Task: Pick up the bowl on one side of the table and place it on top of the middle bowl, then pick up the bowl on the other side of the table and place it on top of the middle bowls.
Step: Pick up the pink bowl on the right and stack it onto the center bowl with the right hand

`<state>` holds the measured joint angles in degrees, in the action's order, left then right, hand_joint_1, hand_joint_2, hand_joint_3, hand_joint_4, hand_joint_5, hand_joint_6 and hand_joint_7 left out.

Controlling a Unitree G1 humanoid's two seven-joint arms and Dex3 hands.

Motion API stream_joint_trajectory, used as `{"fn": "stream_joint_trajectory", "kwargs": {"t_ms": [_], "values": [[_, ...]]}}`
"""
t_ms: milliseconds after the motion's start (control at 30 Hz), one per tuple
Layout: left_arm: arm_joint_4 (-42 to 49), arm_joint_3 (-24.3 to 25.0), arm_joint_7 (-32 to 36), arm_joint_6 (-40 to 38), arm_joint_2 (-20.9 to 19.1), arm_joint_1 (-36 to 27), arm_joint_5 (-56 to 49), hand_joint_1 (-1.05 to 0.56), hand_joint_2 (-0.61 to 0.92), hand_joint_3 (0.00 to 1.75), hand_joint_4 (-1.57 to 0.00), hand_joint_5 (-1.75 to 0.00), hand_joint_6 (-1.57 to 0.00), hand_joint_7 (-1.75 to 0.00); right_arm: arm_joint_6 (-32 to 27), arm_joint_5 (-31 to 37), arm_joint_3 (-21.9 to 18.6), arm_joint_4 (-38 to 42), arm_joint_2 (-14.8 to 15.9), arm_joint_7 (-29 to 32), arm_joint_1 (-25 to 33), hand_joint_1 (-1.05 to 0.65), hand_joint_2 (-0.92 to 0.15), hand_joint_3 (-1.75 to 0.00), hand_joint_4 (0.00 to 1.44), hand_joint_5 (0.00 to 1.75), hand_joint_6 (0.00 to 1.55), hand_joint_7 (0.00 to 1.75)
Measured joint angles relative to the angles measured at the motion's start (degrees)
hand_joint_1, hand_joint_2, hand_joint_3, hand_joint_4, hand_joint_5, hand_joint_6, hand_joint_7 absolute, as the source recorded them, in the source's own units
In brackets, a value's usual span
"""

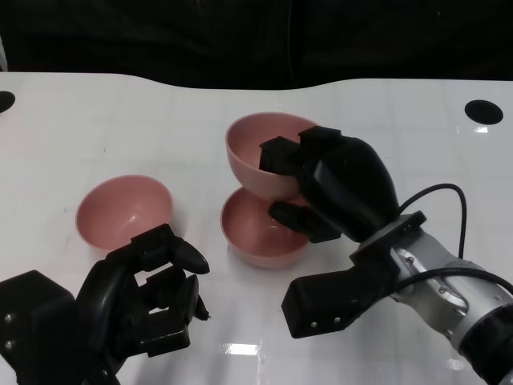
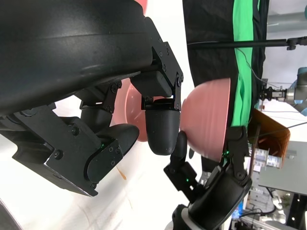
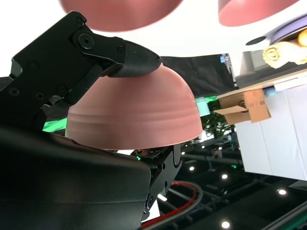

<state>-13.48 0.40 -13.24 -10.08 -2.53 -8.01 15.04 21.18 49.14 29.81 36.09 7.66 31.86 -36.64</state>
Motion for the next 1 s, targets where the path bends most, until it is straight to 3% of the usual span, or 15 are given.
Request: {"fn": "stream_joint_trajectory", "kwargs": {"t_ms": [467, 500, 533, 567, 600, 667, 700, 767, 833, 1000], "values": [[-1.9, -1.0, 0.7, -1.1, 0.6, -1.1, -0.8, -0.07, 0.43, 1.26, -0.72, -1.7, -0.76, -1.41, 4.0, 0.1, 4.1, 13.2, -2.6, 0.2, -2.8, -0.21, -0.39, -1.21, 0.95, 1.75, 0.76, 1.68], [-1.9, -1.1, 0.7, -1.1, 0.7, -1.1, -0.8, -0.07, 0.43, 1.27, -0.72, -1.71, -0.75, -1.41, 4.3, 0.1, 4.4, 14.0, -2.8, 0.2, -2.9, -0.22, -0.39, -1.21, 0.95, 1.75, 0.78, 1.58], [-1.9, -1.1, 0.7, -1.1, 0.7, -1.1, -0.8, -0.07, 0.43, 1.27, -0.72, -1.71, -0.75, -1.41, 4.4, 0.1, 4.8, 14.4, -2.9, -0.1, -3.0, -0.25, -0.43, -1.16, 0.89, 1.59, 0.84, 1.2], [-1.9, -1.1, 0.7, -1.1, 0.7, -1.1, -0.8, -0.07, 0.43, 1.27, -0.72, -1.71, -0.75, -1.41, 4.4, 0.1, 5.1, 14.7, -2.9, -0.7, -3.0, -0.26, -0.45, -1.11, 0.88, 1.49, 0.89, 0.98], [-1.9, -1.1, 0.7, -1.1, 0.7, -1.1, -0.8, -0.08, 0.43, 1.26, -0.71, -1.71, -0.75, -1.41, 4.3, 0.1, 5.5, 14.8, -2.9, -1.8, -3.1, -0.31, -0.57, -0.91, 0.84, 1.24, 0.9, 0.69], [-1.9, -1.1, 0.7, -1.1, 0.8, -1.1, -0.8, -0.08, 0.43, 1.25, -0.71, -1.71, -0.74, -1.41, 3.7, 0.1, 6.0, 14.8, -2.8, -4.3, -3.3, -0.34, -0.67, -0.74, 0.83, 1.08, 0.95, 0.47], [-1.9, -1.1, 0.7, -1.2, 0.7, -1.1, -0.8, -0.1, 0.45, 1.21, -0.7, -1.71, -0.74, -1.41, 3.2, 0.1, 6.1, 14.4, -2.7, -6.0, -3.4, -0.45, -0.82, -0.52, 0.67, 0.79, 0.81, 0.27], [-1.9, -1.1, 0.7, -1.2, 0.7, -1.1, -0.8, -0.11, 0.49, 1.14, -0.7, -1.71, -0.74, -1.4, 2.2, 0.0, 6.2, 13.5, -2.4, -9.4, -3.4, -0.56, -0.89, -0.4, 0.53, 0.56, 0.68, 0.13], [-1.9, -1.1, 0.7, -1.3, 0.7, -1.1, -0.8, -0.11, 0.5, 1.11, -0.7, -1.71, -0.74, -1.4, 1.3, -0.1, 6.2, 12.0, -1.9, -12.4, -3.4, -0.64, -0.92, -0.38, 0.43, 0.45, 0.59, 0.05], [-1.9, -1.1, 0.7, -1.3, 0.7, -1.1, -0.7, -0.09, 0.48, 1.18, -0.7, -1.71, -0.74, -1.39, 0.0, -0.8, 6.0, 8.7, -0.7, -16.1, -2.3, -0.75, -0.92, -0.43, 0.25, 0.33, 0.43, 0.0]]}}
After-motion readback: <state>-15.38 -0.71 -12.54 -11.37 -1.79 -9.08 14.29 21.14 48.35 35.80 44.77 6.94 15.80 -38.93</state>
